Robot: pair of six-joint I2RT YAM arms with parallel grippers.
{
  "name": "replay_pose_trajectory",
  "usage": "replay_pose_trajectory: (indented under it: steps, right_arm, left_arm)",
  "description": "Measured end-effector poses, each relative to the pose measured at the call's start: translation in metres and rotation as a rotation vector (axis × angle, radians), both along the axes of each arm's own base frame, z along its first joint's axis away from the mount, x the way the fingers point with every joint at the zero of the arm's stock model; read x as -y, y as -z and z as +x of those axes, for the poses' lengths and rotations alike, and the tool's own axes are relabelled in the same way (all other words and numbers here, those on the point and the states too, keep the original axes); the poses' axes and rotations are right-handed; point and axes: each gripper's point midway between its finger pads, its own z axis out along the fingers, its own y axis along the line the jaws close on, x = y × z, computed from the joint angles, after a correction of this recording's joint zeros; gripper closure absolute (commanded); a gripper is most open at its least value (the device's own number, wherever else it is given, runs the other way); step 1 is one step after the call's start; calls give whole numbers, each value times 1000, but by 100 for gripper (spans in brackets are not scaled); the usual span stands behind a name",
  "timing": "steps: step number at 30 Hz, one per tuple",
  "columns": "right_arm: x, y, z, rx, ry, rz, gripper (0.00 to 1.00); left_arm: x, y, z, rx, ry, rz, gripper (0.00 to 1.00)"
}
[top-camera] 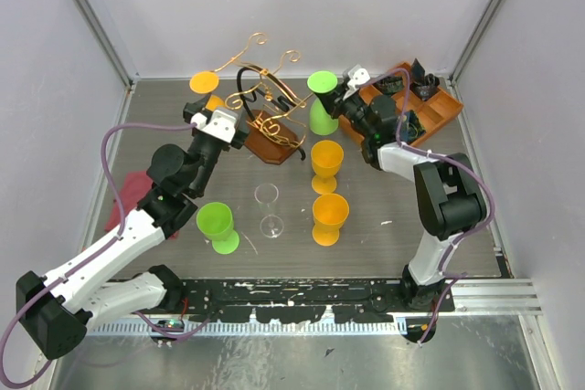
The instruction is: Place the wine glass upside down on the wine glass rack
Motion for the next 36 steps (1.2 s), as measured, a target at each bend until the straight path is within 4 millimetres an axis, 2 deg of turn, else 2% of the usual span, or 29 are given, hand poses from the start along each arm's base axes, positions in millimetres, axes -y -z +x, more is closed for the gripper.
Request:
replay_pose_trajectory:
  steps: [2, 6, 15, 28, 36]
  right_arm:
    - [0, -1, 4, 2, 8, 6, 83]
    - [0, -1, 11, 0, 22, 16, 74]
    - [7, 2, 26, 2, 85, 33, 66]
    - [15, -1, 36, 17, 143, 52, 64]
    - [29, -1, 44, 15, 207, 61, 64]
  left_arm:
    - [0, 0, 0, 0, -2, 0, 17]
    - [-1, 0, 0, 1, -6, 3, 17]
    - [-5, 0, 3, 2, -20, 6, 16]
    - [-10, 0, 5, 2, -36, 8, 16]
    - [-12, 0, 6, 2, -43, 8, 16]
